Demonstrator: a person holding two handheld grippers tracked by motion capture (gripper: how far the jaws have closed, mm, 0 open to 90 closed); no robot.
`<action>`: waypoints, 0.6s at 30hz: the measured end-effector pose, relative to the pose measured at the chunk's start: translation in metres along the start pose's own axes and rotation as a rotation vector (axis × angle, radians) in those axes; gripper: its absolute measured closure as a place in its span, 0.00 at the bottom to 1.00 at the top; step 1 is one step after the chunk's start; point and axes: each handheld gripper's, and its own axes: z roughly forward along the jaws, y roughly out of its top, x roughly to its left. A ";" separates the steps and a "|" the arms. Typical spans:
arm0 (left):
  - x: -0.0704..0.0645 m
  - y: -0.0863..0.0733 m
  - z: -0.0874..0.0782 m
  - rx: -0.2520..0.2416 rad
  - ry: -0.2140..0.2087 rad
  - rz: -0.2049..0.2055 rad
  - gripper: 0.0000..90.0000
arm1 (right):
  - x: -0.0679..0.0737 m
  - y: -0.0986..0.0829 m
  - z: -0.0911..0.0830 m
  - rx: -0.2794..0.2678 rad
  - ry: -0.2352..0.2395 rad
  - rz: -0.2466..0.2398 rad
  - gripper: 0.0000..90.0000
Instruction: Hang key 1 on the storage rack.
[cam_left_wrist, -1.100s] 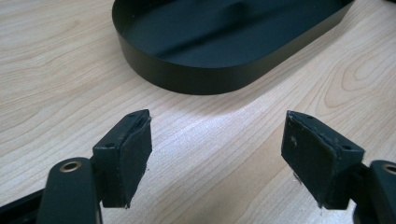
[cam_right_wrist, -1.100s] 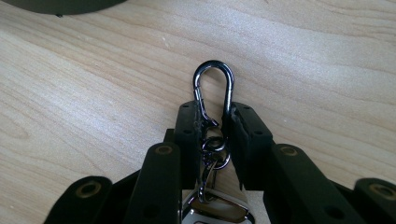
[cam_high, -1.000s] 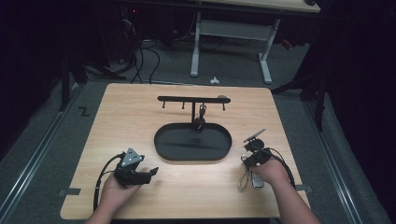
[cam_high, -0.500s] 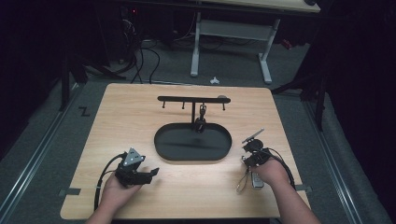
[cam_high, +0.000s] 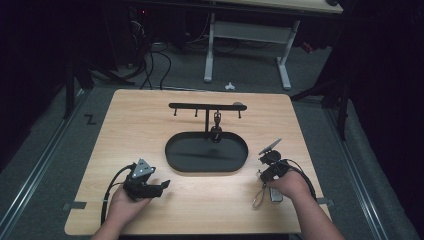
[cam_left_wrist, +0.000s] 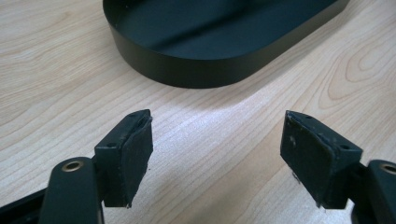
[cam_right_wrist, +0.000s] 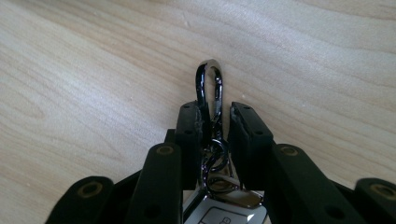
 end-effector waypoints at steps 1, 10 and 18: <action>0.000 0.000 0.000 -0.001 0.000 -0.001 0.29 | 0.000 0.000 0.000 0.004 0.001 -0.006 0.84; 0.000 0.000 0.000 -0.004 -0.007 -0.009 0.29 | -0.002 0.002 0.000 0.008 0.008 -0.004 0.95; 0.000 0.001 -0.001 -0.027 -0.010 -0.012 0.30 | 0.001 0.001 0.000 0.004 0.001 -0.041 0.95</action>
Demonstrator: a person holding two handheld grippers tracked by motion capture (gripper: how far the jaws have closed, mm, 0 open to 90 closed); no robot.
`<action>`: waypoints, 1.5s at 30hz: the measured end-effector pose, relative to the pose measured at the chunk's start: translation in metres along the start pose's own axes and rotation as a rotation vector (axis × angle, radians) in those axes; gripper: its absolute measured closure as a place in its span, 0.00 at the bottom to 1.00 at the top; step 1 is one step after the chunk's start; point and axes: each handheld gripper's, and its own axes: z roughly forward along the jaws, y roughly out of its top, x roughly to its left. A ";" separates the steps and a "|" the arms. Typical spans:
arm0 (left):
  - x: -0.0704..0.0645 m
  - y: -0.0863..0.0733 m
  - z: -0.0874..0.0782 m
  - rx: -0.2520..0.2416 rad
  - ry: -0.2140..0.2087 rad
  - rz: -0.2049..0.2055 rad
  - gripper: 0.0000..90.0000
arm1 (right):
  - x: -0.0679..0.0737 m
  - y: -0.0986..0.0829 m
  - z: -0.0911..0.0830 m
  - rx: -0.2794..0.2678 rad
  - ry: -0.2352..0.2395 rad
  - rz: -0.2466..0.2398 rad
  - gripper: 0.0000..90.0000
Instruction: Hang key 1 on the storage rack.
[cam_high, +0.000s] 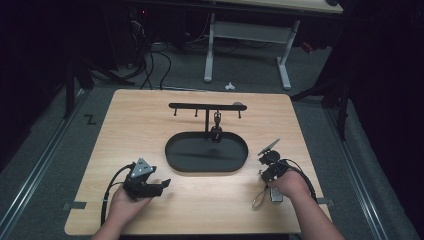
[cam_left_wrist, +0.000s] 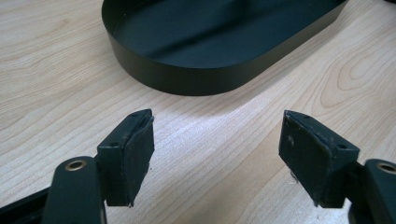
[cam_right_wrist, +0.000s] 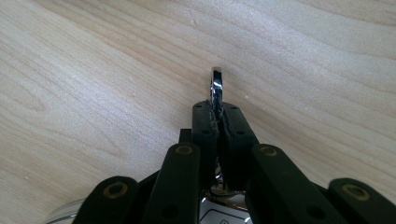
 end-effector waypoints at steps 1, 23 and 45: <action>0.000 0.000 0.000 0.004 -0.001 0.004 0.30 | 0.000 0.000 0.000 -0.002 0.001 -0.007 0.95; -0.003 0.001 -0.001 -0.006 0.015 0.009 0.21 | 0.000 0.015 -0.075 -0.137 0.026 -0.012 0.96; 0.000 -0.002 -0.002 -0.020 0.014 0.005 0.17 | 0.001 0.035 -0.119 -0.216 0.016 -0.027 0.96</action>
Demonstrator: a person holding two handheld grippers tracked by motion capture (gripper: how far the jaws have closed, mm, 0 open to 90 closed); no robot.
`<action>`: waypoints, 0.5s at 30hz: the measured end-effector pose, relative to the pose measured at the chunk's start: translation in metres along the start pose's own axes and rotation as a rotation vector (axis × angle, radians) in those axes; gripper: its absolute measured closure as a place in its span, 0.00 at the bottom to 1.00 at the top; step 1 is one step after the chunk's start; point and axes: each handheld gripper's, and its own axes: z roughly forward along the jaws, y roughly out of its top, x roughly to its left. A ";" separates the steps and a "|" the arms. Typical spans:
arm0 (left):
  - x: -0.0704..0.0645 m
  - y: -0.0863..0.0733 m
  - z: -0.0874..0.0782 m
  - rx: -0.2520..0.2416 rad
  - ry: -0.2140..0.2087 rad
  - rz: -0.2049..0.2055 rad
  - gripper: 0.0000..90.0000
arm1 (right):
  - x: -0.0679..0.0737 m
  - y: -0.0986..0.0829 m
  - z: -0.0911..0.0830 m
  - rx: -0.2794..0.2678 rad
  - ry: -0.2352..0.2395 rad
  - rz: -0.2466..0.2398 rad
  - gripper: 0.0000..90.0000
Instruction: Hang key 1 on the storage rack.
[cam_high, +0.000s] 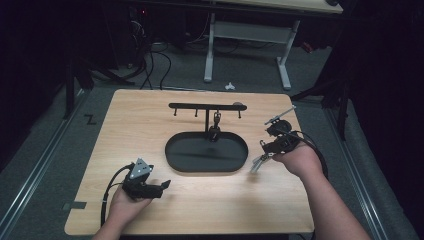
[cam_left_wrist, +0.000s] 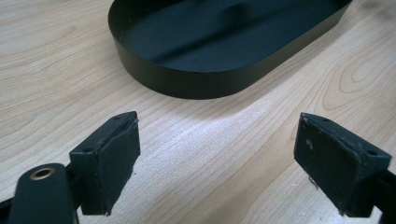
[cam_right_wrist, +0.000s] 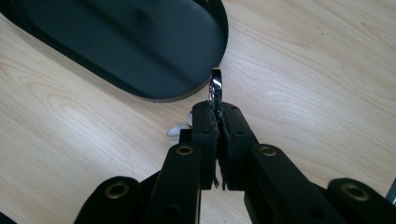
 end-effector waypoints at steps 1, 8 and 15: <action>0.000 0.000 0.000 0.008 -0.001 0.005 0.17 | 0.000 0.001 -0.001 -0.002 -0.001 -0.001 0.96; 0.000 -0.001 0.001 0.019 0.004 0.011 0.17 | 0.003 0.006 -0.004 -0.004 0.003 -0.009 0.96; 0.000 -0.001 0.002 0.020 0.002 0.010 0.17 | 0.008 0.017 -0.012 -0.009 0.000 -0.032 0.96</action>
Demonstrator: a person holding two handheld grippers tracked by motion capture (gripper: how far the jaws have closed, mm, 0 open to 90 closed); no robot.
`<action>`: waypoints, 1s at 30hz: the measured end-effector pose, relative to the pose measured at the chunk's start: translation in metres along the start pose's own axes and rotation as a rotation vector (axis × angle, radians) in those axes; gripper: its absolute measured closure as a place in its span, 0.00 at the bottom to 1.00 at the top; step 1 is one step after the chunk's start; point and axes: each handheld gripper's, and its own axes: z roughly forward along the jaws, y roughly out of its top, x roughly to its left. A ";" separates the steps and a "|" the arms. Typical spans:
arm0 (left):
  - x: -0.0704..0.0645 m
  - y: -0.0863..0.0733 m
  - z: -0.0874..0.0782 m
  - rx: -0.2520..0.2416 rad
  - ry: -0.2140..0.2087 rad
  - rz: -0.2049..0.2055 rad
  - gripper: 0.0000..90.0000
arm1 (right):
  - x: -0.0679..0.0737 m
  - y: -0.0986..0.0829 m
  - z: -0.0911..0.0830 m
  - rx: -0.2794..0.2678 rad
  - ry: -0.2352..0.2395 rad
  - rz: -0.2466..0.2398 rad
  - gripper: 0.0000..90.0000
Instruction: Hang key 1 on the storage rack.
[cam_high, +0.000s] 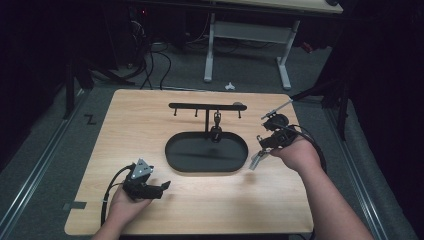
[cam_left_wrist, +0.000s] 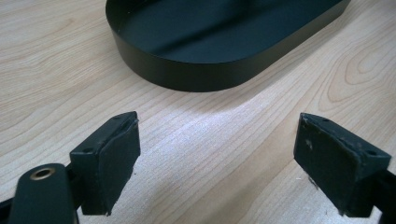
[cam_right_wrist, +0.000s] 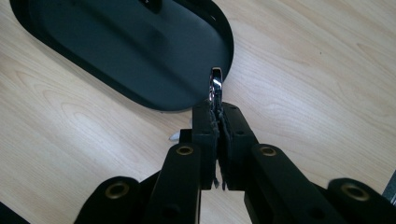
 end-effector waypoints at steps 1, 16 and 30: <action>0.000 0.000 0.000 -0.001 0.000 -0.001 0.17 | 0.001 0.002 -0.001 -0.003 0.000 -0.005 0.96; 0.002 0.001 0.001 0.001 -0.005 0.005 0.17 | 0.021 0.045 0.002 -0.019 0.012 -0.055 0.96; 0.004 0.001 -0.002 0.001 -0.006 0.002 0.17 | 0.023 0.073 0.005 -0.031 0.018 -0.050 0.96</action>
